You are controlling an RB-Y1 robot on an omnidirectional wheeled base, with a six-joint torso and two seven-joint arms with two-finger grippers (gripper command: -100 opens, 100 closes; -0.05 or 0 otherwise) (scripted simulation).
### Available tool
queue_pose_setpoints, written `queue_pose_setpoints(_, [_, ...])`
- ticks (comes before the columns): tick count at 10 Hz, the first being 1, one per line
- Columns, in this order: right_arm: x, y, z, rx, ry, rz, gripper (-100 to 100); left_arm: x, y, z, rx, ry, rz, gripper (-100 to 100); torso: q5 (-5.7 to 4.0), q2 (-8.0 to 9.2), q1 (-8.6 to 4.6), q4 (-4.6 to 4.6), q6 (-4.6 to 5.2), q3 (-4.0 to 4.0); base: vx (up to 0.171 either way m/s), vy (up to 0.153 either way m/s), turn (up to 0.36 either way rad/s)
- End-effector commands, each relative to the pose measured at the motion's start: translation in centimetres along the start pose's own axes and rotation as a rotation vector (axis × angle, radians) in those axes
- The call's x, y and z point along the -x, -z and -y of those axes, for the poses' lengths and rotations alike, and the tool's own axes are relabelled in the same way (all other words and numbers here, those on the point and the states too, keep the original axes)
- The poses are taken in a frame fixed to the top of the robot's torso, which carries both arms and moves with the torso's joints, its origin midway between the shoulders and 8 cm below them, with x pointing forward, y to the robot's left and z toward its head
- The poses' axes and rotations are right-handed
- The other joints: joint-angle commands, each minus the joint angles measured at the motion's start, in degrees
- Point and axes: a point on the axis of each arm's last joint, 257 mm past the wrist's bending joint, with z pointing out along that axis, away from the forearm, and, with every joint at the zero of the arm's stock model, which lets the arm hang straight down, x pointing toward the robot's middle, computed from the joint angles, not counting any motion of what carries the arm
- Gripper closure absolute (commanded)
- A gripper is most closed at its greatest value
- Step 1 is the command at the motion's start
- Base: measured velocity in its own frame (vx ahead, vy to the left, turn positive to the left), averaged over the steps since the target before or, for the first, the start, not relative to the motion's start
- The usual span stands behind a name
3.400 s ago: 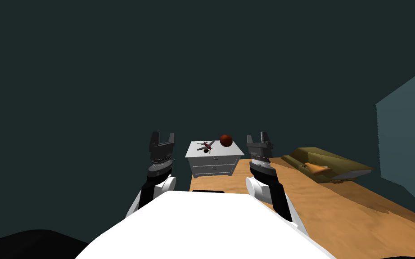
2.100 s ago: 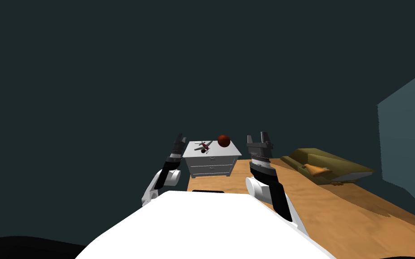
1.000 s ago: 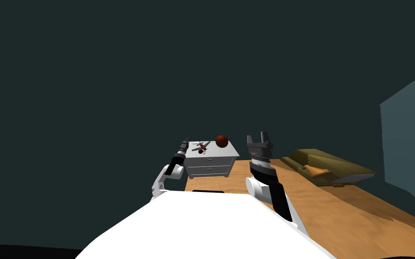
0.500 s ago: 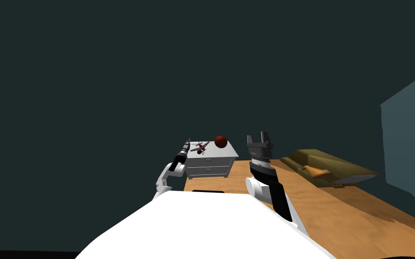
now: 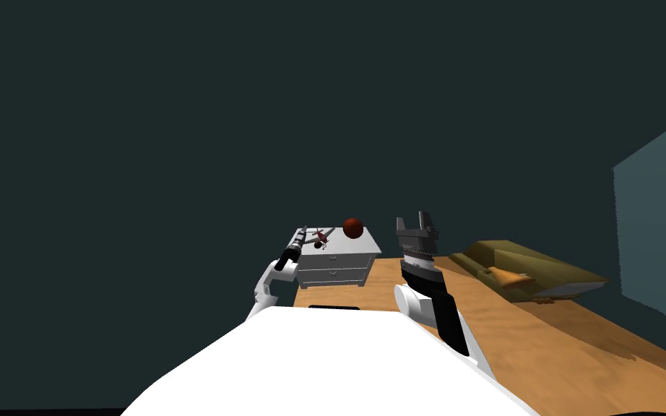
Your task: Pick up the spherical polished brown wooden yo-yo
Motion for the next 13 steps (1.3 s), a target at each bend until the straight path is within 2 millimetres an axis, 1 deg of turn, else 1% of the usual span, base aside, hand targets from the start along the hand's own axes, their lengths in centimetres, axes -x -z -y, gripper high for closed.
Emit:
queue_pose_setpoints(1, [0.0,0.0,0.0,0.0,0.0,0.0,0,-0.2,-0.5,-1.8,0.06,-0.007,-0.009,-100,0.0,0.0,0.0,0.0,0.0,0.0,0.017,-0.045,0.0])
queue_pose_setpoints(2, [0.0,0.0,0.0,0.0,0.0,0.0,0,-0.2,-0.5,-2.2,0.076,-0.007,-0.011,-100,0.0,0.0,-0.04,0.0,0.01,0.0,0.019,-0.036,0.0])
queue_pose_setpoints(3, [0.0,0.0,0.0,0.0,0.0,0.0,0,-0.4,-0.7,-3.7,0.122,-0.012,-0.018,-100,0.0,0.0,-0.01,0.0,0.0,0.0,0.039,-0.041,-0.003])
queue_pose_setpoints(4, [0.0,0.0,0.0,0.0,0.0,0.0,0,-0.5,-0.7,-4.0,0.136,-0.012,-0.02,-100,0.0,-0.05,-0.02,-0.01,0.0,-0.02,0.033,-0.034,0.003])
queue_pose_setpoints(6, [0.0,0.0,0.0,0.0,0.0,0.0,0,-0.8,-0.9,-7.1,0.232,-0.02,-0.034,-100,0.0,-0.06,-0.02,-0.01,0.01,-0.03,0.049,-0.051,-0.005])
queue_pose_setpoints(7, [0.0,0.0,0.0,0.0,0.0,0.0,0,-0.9,-0.8,-7.6,0.249,-0.02,-0.037,-100,-0.01,-0.14,-0.09,-0.03,0.01,-0.08,0.046,-0.048,0.001])
queue_pose_setpoints(8, [0.0,0.0,0.0,0.0,0.0,0.0,0,-1.0,-0.7,-9.1,0.298,-0.023,-0.044,-100,-0.01,-0.1,-0.05,-0.02,0.0,-0.06,0.031,-0.044,-0.003])
queue_pose_setpoints(9, [0.0,0.0,0.0,0.0,0.0,0.0,0,-1.0,-0.7,-9.2,0.303,-0.023,-0.045,-100,-0.01,-0.05,-0.04,-0.02,0.0,-0.03,0.019,-0.029,0.001])
queue_pose_setpoints(10, [0.0,0.0,0.0,0.0,0.0,0.0,0,-1.2,-0.5,-10.8,0.352,-0.024,-0.052,-100,0.0,-0.01,0.02,0.0,0.0,-0.01,0.028,-0.027,-0.006])
queue_pose_setpoints(11, [0.0,0.0,0.0,0.0,0.0,0.0,0,-1.2,-0.5,-10.8,0.354,-0.024,-0.052,-100,0.01,-0.02,0.03,0.0,0.0,-0.01,0.028,-0.026,-0.002])
queue_pose_setpoints(13, [0.0,0.0,0.0,0.0,0.0,0.0,0,-1.4,0.1,-13.5,0.442,-0.024,-0.066,-100,0.01,-0.05,0.03,-0.01,0.0,-0.03,0.046,-0.038,-0.007])
